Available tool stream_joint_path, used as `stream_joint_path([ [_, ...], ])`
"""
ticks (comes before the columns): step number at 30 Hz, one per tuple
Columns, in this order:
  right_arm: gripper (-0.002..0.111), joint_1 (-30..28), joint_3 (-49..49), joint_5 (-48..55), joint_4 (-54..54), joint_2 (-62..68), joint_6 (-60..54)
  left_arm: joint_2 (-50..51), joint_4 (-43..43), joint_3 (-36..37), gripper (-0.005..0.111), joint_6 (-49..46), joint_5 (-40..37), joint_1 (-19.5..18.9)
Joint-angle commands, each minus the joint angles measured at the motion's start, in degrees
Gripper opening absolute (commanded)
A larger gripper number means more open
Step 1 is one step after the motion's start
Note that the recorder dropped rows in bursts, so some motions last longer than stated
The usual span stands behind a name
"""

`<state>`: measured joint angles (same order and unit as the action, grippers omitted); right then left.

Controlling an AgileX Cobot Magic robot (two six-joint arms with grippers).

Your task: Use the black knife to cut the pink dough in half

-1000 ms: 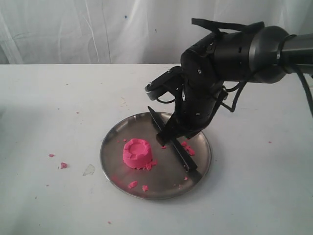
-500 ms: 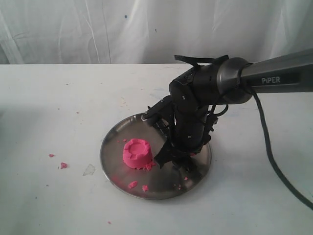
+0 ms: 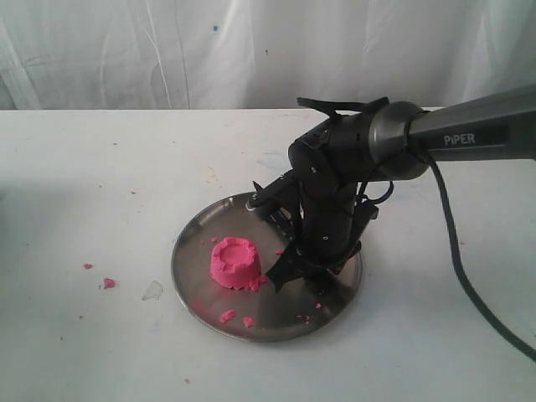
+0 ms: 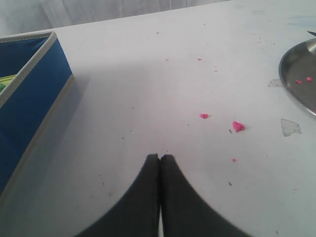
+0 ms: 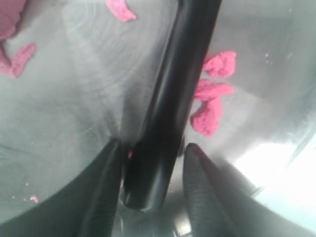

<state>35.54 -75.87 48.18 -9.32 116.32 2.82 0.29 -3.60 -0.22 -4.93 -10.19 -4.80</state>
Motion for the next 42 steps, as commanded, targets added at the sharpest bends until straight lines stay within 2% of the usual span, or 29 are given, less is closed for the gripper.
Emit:
stream_joint_path([
  [1, 0.027, -0.3, 0.1, 0.5, -0.2, -0.1, 0.3, -0.3, -0.7, 0.2, 0.000, -0.1, 0.1, 0.3],
  [7, 0.012, -0.3, 0.1, 0.5, -0.2, -0.1, 0.3, -0.3, -0.7, 0.2, 0.000, -0.1, 0.1, 0.3],
  [16, 0.003, -0.3, 0.0, 2.7, -4.1, -5.5, 0.3, -0.3, -0.7, 0.2, 0.000, -0.1, 0.1, 0.3],
  [19, 0.003, -0.3, 0.0, 8.3, -4.7, -9.5, 0.3, -0.3, -0.7, 0.2, 0.000, -0.1, 0.1, 0.3],
  [22, 0.003, -0.3, 1.8, 19.6, -1.1, -15.1, 0.3, -0.3, -0.7, 0.2, 0.000, -0.1, 0.1, 0.3],
  [26, 0.003, -0.3, 10.7, 11.5, -0.4, -17.2, 0.3, -0.3, -0.7, 0.2, 0.000, -0.1, 0.1, 0.3],
  [30, 0.003, -0.3, 14.9, 6.3, -0.4, -16.1, -0.3, -0.3, -0.7, 0.2, 0.000, -0.1, 0.1, 0.3],
  [32, 0.007, -0.3, 15.7, 5.3, -0.3, -15.4, -1.4, -0.3, -0.7, 0.2, 0.000, -0.1, 0.1, 0.3],
  [37, 0.035, -0.3, 15.9, 4.4, -0.1, -15.1, -1.1, -0.3, -0.7, 0.2, 0.000, -0.1, 0.1, 0.3],
  [42, 0.045, -0.3, 15.9, 4.2, -0.1, -15.1, -1.1, -0.3, -0.7, 0.2, 0.000, -0.1, 0.1, 0.3],
])
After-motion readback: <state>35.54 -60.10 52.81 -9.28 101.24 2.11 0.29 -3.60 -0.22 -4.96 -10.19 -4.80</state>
